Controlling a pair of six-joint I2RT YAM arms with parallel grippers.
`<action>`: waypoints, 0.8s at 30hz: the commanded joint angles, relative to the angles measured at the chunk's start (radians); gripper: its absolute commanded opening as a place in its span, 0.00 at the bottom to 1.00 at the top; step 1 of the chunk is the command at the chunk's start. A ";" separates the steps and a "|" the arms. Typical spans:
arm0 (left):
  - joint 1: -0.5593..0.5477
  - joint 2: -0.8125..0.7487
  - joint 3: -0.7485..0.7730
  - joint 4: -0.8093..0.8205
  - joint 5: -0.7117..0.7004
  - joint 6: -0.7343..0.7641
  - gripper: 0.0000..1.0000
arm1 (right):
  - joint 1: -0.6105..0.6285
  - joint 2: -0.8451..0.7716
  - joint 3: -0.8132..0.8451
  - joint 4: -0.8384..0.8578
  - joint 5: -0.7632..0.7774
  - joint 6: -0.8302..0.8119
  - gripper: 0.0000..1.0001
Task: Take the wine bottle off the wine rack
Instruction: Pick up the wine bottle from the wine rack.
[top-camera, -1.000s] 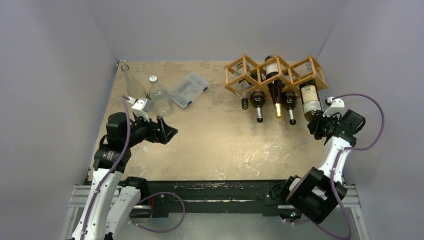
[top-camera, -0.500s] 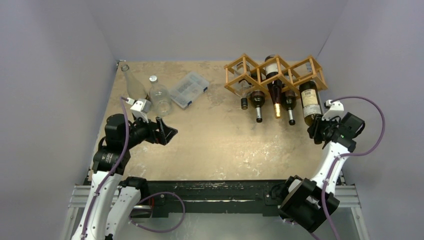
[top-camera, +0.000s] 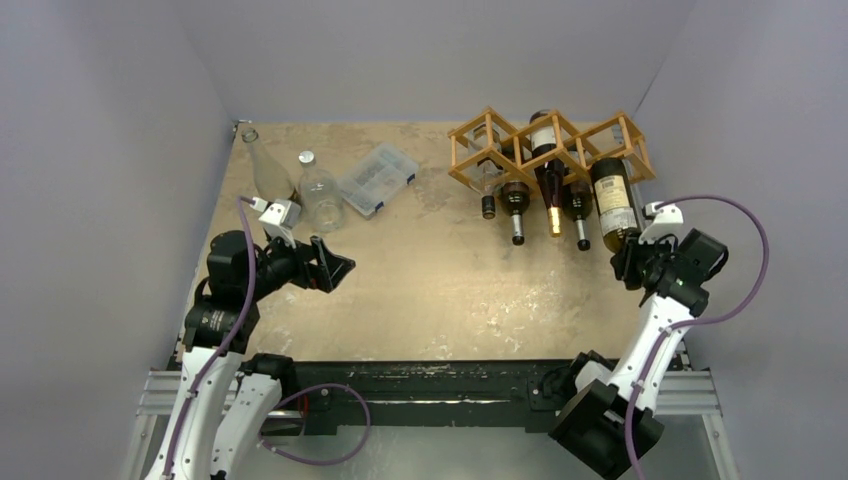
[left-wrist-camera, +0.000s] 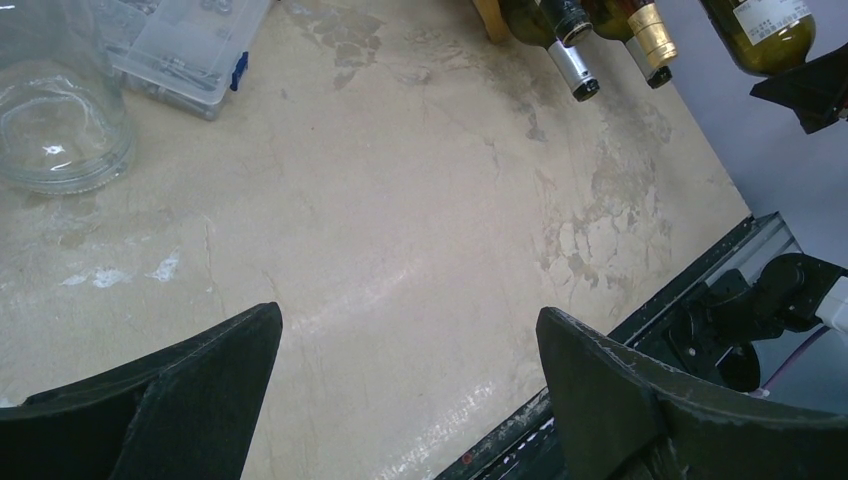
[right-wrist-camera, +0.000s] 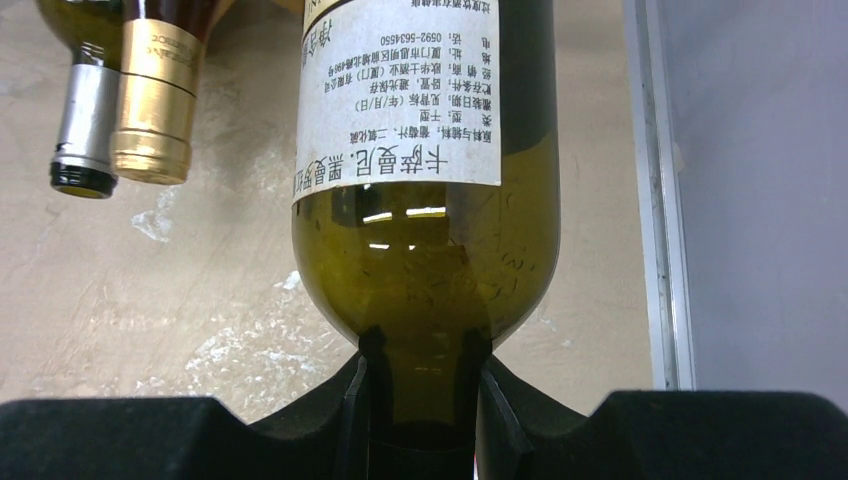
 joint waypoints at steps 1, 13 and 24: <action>0.008 -0.009 0.003 0.038 0.022 0.005 1.00 | 0.007 -0.058 0.036 0.112 -0.098 -0.031 0.00; 0.009 -0.009 0.003 0.039 0.027 0.006 1.00 | 0.007 -0.121 0.052 0.074 -0.143 -0.056 0.00; 0.011 0.005 0.001 0.060 0.089 -0.002 1.00 | 0.007 -0.149 0.127 0.004 -0.228 -0.125 0.00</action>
